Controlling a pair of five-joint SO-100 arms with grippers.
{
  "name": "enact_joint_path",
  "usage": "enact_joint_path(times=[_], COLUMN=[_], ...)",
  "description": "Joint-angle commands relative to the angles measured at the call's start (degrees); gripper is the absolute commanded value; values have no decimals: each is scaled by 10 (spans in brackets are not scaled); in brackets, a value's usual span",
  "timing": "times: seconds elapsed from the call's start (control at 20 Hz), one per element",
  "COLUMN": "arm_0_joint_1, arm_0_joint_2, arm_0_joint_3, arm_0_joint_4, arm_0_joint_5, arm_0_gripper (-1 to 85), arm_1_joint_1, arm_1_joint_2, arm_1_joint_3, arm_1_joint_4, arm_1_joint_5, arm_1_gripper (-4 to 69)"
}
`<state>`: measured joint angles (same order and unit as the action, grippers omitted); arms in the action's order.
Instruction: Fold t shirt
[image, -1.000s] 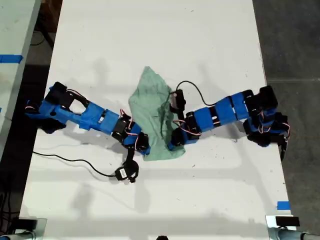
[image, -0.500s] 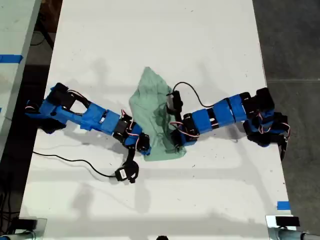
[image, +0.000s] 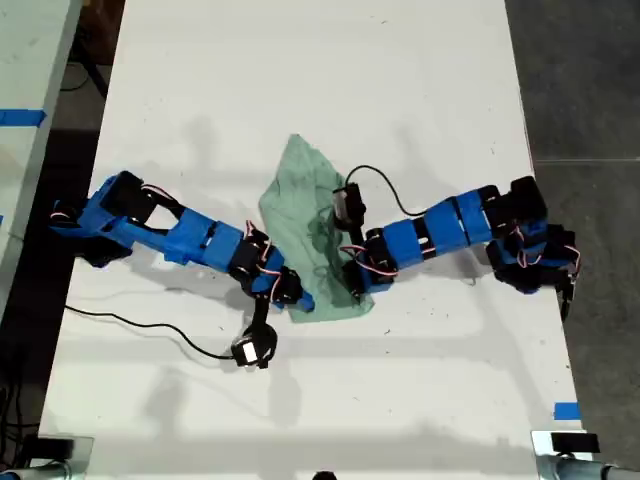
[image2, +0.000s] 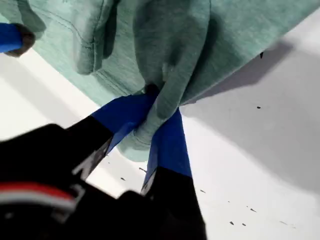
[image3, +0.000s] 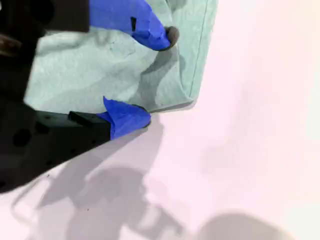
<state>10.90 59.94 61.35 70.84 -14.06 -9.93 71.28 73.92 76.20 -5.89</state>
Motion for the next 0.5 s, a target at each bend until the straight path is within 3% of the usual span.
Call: enact_joint_path(times=[0.0,0.15,0.35,0.4,0.45], arm_0_joint_1=[4,-10,-16,-17,-18], arm_0_joint_2=[24,6,-49,-53,-55], arm_0_joint_3=[-46,-51,-58,-58,-58], arm_0_joint_4=[53,46,-15,-30,-35], arm_0_joint_5=[-21,-16,0,12,12], arm_0_gripper=[216,220,203,162,-1], arm_1_joint_1=[-10,-9,-9,-11,-11], arm_1_joint_2=[2,-3,-14,-19,-24], arm_1_joint_3=[-33,-43,-66,-74,-77], arm_1_joint_4=[11,9,18,22,23], arm_1_joint_5=[2,1,-3,-3,-3], arm_1_gripper=[-7,-7,-7,-7,-7])
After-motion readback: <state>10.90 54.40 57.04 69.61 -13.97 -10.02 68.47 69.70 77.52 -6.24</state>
